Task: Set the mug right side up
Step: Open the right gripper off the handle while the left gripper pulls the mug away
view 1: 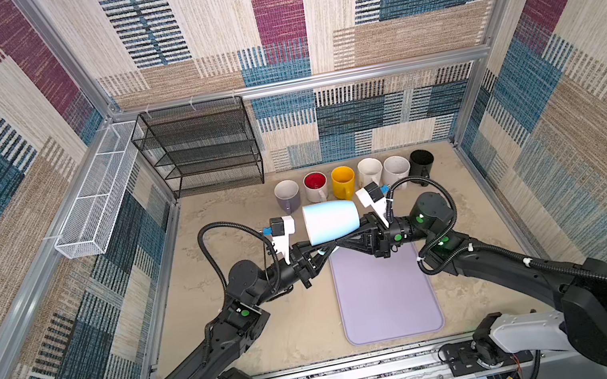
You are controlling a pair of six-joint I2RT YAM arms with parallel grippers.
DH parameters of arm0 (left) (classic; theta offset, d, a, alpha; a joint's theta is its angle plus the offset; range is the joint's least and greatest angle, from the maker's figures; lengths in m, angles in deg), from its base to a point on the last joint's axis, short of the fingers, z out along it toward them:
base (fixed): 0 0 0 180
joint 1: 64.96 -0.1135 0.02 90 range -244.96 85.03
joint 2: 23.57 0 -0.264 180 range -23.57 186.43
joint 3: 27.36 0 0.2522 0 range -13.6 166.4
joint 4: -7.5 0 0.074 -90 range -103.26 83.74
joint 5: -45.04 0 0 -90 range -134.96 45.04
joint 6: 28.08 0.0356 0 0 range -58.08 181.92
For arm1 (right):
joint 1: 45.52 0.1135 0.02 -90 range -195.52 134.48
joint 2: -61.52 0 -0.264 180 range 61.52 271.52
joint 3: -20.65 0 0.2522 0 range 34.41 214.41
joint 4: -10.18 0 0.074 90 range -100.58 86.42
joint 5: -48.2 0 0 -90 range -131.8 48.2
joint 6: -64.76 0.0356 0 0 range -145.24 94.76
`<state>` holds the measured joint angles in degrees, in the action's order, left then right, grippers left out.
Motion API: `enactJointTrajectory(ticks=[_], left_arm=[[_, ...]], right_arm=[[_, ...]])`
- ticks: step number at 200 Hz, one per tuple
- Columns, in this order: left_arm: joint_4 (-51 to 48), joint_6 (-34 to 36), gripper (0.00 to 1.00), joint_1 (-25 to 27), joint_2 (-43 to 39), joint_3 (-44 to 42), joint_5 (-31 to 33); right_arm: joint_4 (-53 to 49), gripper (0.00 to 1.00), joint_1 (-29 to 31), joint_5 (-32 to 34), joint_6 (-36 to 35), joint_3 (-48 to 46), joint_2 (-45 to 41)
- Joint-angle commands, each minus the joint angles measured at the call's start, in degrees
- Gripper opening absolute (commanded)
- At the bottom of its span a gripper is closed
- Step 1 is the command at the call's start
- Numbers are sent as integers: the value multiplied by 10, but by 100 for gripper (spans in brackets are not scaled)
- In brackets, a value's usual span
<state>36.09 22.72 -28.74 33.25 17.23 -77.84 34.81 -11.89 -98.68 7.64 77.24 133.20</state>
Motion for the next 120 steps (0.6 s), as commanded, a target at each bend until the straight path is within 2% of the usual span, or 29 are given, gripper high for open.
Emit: enactJointTrajectory(ticks=[1,12,26,51,73,120], left_arm=[[5,5,0,0,-6,12,54],[-5,6,0,0,-9,13,61],[-14,6,0,-1,-9,14,68],[-31,8,0,-1,-12,19,78],[-66,21,0,-2,-19,28,93],[-239,57,0,-1,-41,77,139]], right_arm=[[-27,26,1,-3,-36,5,-9],[-38,35,1,5,-43,6,-15],[-54,40,1,13,-55,6,-22],[-86,42,0,23,-72,3,-37],[-116,48,0,39,-87,-3,-50],[-197,54,-2,101,-110,-21,-83]])
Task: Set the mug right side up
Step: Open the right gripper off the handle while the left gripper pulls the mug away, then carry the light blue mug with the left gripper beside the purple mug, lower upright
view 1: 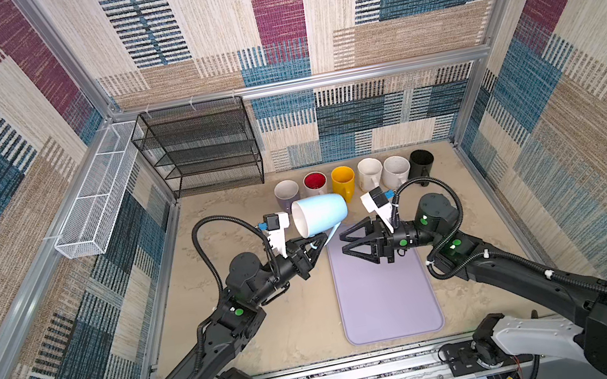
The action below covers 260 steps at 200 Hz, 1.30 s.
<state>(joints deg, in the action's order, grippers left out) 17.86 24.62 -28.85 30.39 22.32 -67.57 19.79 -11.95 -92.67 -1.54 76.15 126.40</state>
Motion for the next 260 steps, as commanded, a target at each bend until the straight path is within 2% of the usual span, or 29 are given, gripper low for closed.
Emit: enactJointTrajectory(ticks=[1,69,106,139,208,228,260], left_arm=[[-60,38,0,0,-13,27,38],[-244,70,0,-1,-18,82,141],[-370,95,0,-5,21,141,212],[-445,119,0,-24,77,192,251],[-519,179,0,-120,199,290,260],[-546,199,0,-144,242,326,279],[-560,221,0,-181,310,377,266]], right_arm=[[-47,54,-2,42,-18,-11,-15],[-98,63,-25,146,-2,-67,-93],[-126,65,-29,188,2,-87,-143],[-153,65,-31,206,1,-98,-172],[-190,67,-32,229,2,-123,-234],[-206,68,-32,238,-2,-125,-250],[-232,70,-32,249,-11,-126,-278]])
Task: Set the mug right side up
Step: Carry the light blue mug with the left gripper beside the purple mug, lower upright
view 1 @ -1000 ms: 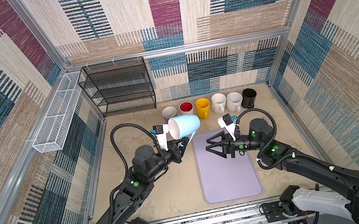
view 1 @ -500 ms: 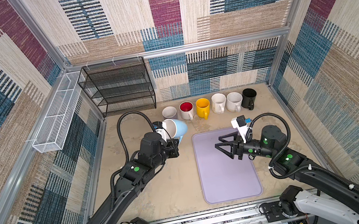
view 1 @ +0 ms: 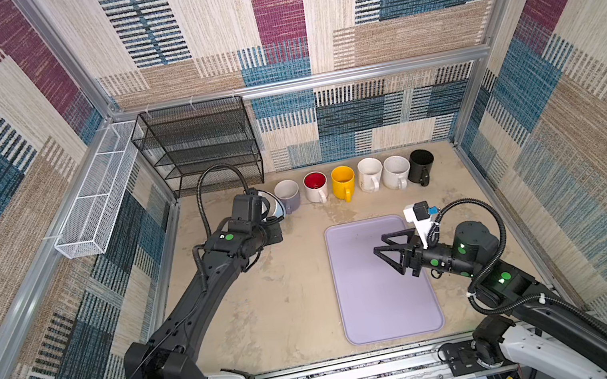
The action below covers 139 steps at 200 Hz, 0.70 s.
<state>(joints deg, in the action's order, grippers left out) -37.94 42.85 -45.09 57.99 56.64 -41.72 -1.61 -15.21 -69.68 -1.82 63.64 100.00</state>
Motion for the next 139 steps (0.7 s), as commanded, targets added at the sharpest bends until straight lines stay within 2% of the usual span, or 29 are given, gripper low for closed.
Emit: enactJointTrajectory(ticks=[1,43,139], left_arm=[[-3,39,0,-19,36,35,7],[-29,57,0,-48,123,111,14],[-170,122,0,-88,347,365,30]], right_arm=[[-19,70,0,20,-8,-1,-14],[-43,70,0,25,-16,-4,-41],[-83,70,-2,43,-24,-14,-90]])
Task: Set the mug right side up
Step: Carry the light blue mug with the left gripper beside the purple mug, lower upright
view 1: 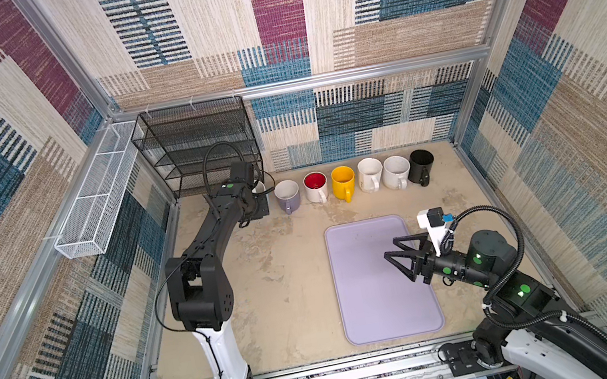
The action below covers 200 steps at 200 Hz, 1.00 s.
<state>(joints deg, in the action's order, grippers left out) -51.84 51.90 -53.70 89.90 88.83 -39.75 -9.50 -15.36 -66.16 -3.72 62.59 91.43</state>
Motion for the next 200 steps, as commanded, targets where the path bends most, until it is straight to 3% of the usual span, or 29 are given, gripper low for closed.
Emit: enactJointTrajectory(ticks=[1,66,200], left_arm=[[-33,32,0,-2,30,45,11],[-92,32,0,-5,125,159,9],[-91,15,0,-6,174,180,-19]], right_arm=[[-4,70,0,7,-5,-4,-5],[-6,70,0,13,-9,2,-1],[-13,70,-1,18,-15,1,0]])
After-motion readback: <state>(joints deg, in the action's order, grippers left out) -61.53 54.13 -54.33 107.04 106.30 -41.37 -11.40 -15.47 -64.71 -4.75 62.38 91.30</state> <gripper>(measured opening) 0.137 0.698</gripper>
